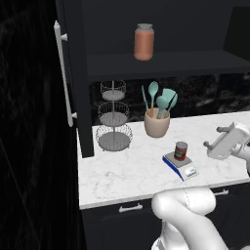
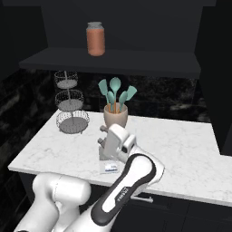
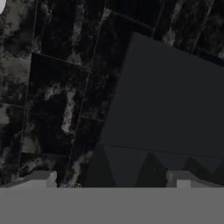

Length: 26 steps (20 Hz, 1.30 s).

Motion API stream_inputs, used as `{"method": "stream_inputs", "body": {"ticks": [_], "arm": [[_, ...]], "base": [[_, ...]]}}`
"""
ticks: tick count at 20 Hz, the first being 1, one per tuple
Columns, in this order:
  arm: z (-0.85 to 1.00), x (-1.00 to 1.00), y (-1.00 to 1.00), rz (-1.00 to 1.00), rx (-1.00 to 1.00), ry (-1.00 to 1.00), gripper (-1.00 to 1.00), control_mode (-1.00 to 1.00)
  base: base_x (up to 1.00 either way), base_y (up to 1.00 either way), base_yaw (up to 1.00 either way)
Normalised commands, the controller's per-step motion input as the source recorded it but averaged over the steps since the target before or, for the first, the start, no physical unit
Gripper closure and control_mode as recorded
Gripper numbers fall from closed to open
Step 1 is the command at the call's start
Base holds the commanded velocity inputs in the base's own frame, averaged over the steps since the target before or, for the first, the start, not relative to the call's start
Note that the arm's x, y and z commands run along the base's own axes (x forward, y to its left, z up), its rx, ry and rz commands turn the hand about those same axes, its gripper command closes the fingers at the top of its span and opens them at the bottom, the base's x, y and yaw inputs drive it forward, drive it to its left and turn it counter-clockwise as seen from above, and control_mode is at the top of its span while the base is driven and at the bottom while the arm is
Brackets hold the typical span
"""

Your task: Pick the canned food and place it on the digital scale for weighing, and close the cabinet.

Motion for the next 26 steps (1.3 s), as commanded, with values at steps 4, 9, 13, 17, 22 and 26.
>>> {"method": "stream_inputs", "body": {"ticks": [4, 9, 13, 17, 22, 26], "arm": [[0.33, 0.0, -0.22, -0.02, 0.06, -0.55, -1.0, -1.0], [0.49, -0.02, -0.49, -0.02, 0.27, -0.05, -1.0, -1.0], [0.37, -0.06, -0.66, 0.0, 0.34, 0.0, -1.0, -1.0], [0.11, -0.06, -0.55, 0.0, 0.2, 0.01, -1.0, -1.0], [0.0, 0.0, -0.59, 0.0, 0.1, 0.0, -1.0, -1.0], [0.0, 0.0, -0.59, 0.0, 0.08, 0.0, -1.0, -1.0]], "base": [[0.0, 0.0, 0.0], [0.0, 0.0, 0.0], [0.0, 0.0, 0.0], [0.0, 0.0, 0.0], [0.0, 0.0, 0.0], [0.0, 0.0, 0.0]]}}
